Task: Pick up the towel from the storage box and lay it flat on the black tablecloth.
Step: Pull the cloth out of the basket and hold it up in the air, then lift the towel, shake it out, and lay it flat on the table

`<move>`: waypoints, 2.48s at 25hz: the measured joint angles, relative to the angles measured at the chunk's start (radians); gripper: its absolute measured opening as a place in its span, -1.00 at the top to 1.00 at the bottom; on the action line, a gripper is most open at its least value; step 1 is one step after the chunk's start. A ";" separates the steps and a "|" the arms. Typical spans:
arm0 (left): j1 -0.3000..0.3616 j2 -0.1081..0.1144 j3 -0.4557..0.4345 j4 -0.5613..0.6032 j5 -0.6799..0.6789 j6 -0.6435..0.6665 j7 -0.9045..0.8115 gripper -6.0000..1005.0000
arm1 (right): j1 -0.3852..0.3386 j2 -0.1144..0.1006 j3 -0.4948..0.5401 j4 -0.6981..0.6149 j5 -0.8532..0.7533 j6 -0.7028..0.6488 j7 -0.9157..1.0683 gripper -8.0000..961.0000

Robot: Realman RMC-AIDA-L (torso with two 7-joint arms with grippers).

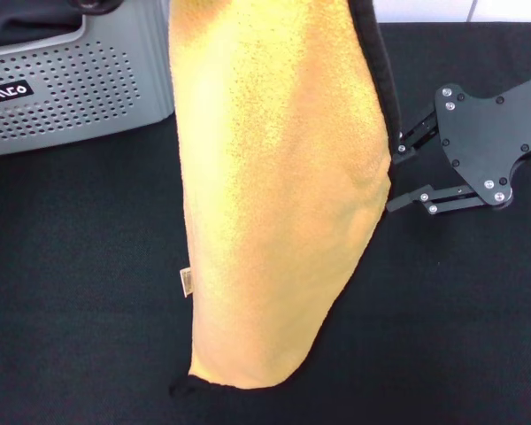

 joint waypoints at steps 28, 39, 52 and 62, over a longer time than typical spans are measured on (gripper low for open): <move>0.127 -0.063 -0.213 -0.078 0.026 -0.033 0.012 0.93 | -0.163 0.105 0.197 -0.315 -0.038 0.011 0.235 0.96; 0.256 -0.067 -0.233 -0.136 0.031 -0.033 0.040 0.93 | -0.315 0.192 0.268 -0.675 -0.041 0.021 0.484 0.96; 0.345 -0.091 -0.234 -0.246 -0.086 -0.024 0.080 0.93 | -0.383 0.207 0.306 -0.758 0.003 0.008 0.599 0.96; 0.363 -0.126 -0.188 -0.363 -0.108 0.025 0.144 0.93 | -0.410 0.213 0.275 -0.763 0.015 -0.019 0.626 0.96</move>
